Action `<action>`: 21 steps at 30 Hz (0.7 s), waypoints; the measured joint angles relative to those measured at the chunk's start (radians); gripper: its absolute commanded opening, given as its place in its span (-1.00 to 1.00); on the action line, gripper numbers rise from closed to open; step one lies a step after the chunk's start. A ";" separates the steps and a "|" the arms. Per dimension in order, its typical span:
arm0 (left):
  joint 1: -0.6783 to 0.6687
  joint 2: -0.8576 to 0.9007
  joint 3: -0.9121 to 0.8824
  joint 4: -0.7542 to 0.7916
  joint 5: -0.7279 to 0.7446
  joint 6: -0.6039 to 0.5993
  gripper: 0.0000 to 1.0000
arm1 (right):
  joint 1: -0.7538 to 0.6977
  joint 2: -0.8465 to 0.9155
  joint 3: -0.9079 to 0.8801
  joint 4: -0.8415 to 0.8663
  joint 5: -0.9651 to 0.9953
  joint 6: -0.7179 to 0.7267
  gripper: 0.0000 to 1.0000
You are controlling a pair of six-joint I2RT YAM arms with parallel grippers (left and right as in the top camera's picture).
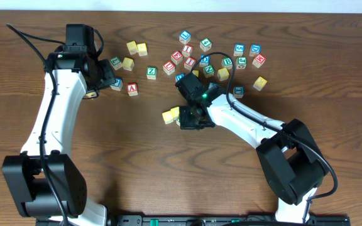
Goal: Spell out CORL
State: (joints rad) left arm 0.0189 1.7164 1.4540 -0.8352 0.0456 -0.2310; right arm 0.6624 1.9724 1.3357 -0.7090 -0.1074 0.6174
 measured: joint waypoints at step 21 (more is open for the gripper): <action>0.000 0.000 0.000 -0.002 0.000 0.000 -0.81 | 0.114 0.033 0.086 -0.018 -0.014 -0.103 -0.98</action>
State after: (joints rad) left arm 0.0189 1.7164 1.4540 -0.8375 0.0456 -0.2310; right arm 0.7761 2.0056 1.4220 -0.7273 -0.1215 0.5144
